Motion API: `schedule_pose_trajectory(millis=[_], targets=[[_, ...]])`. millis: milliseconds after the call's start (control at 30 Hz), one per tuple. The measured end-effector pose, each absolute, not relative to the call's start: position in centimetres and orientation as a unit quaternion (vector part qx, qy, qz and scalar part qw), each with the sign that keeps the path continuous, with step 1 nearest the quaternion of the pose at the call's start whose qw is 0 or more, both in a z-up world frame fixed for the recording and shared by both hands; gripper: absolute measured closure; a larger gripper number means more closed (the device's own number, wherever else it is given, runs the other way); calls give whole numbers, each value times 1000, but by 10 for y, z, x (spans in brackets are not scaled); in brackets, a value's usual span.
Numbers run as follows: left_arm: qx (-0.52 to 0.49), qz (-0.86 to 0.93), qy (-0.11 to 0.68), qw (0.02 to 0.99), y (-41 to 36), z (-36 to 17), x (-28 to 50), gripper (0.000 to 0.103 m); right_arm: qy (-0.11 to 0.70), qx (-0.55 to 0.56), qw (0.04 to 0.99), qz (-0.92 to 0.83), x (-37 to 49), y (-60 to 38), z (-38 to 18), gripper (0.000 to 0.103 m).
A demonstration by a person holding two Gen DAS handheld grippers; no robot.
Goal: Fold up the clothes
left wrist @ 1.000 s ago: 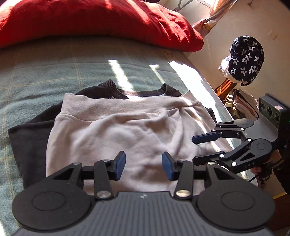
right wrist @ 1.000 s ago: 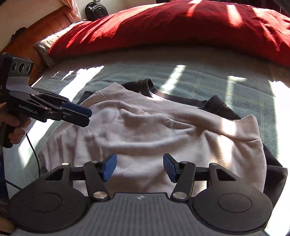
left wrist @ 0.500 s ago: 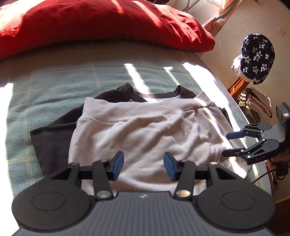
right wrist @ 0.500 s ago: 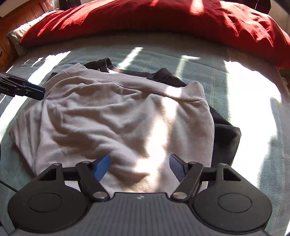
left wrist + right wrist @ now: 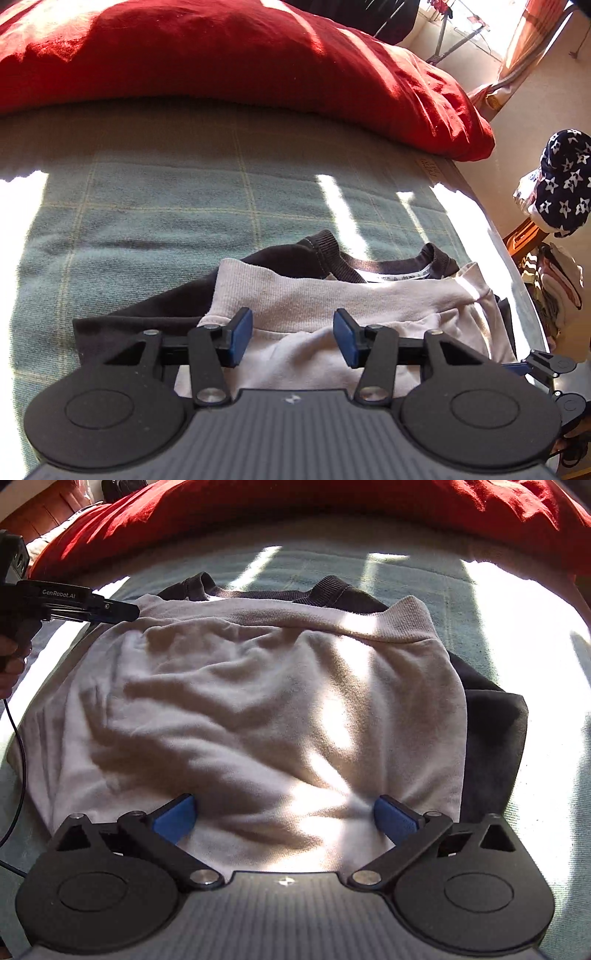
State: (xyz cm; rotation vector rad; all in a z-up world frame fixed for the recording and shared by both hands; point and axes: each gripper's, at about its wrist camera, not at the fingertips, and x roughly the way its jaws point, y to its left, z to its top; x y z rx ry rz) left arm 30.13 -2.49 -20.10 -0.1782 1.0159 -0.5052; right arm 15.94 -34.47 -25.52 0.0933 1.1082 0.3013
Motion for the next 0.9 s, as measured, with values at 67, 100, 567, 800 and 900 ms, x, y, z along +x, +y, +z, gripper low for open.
schedule_pose_trajectory(millis=[67,100,567,800,900], targets=[[-82,-257,481,834,-27,-193,286,52,519,44,842,140,158,-344,-256,0],[-81,-269,482,830,-29,-190,278,51,516,36,844,139,157,-342,-256,0],[-4,-304,527,794,-34,-201,164,50,478,1,864,161,115,-312,-219,0],[75,-264,552,788,3,-217,146,50,506,-68,844,164,92,-307,-251,0],[66,-249,565,784,8,-205,145,51,533,-41,836,126,84,-331,-245,0]])
